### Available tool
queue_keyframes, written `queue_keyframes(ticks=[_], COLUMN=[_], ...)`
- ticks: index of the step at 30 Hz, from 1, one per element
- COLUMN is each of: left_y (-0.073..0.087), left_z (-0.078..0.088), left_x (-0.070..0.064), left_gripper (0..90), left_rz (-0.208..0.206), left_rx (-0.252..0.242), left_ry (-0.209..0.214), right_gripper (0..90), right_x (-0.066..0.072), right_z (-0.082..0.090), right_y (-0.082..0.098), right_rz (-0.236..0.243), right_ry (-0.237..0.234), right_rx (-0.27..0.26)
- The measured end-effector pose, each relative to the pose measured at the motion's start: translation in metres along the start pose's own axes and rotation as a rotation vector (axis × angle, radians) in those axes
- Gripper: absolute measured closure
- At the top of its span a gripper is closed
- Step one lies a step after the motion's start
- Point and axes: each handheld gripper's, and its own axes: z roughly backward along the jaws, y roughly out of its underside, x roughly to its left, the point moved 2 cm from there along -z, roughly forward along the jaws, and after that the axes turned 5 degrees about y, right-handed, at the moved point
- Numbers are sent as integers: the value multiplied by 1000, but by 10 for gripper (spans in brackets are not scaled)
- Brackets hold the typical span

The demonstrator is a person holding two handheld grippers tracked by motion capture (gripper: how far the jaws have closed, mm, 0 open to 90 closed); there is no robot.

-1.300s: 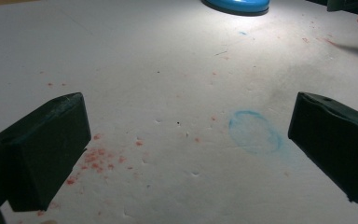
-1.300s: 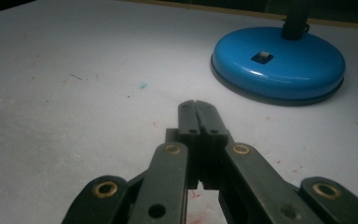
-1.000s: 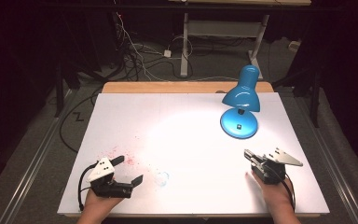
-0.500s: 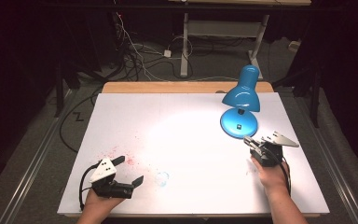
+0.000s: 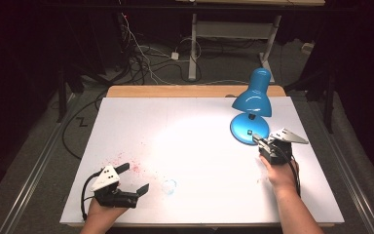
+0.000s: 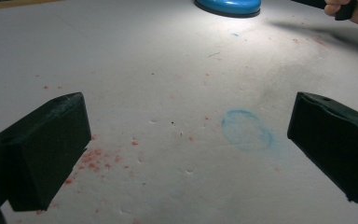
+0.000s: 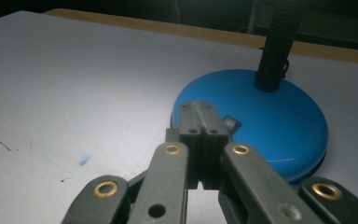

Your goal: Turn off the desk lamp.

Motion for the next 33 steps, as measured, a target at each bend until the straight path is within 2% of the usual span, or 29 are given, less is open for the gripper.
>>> queue_keyframes(ticks=[10,13,33], left_y=[3,3,3], left_z=[-3,-3,-1], left_x=[0,1,3], left_gripper=[0,0,0], left_rz=[-10,-1,6], left_rx=[4,-2,-13], left_ry=[3,3,6], right_gripper=[900,900,900], right_x=[-6,-7,-18], right_z=[-18,-24,-49], right_y=[-8,-8,-2], right_rz=[-18,-25,-56], right_ry=[13,17,48], right_rx=[13,20,72])
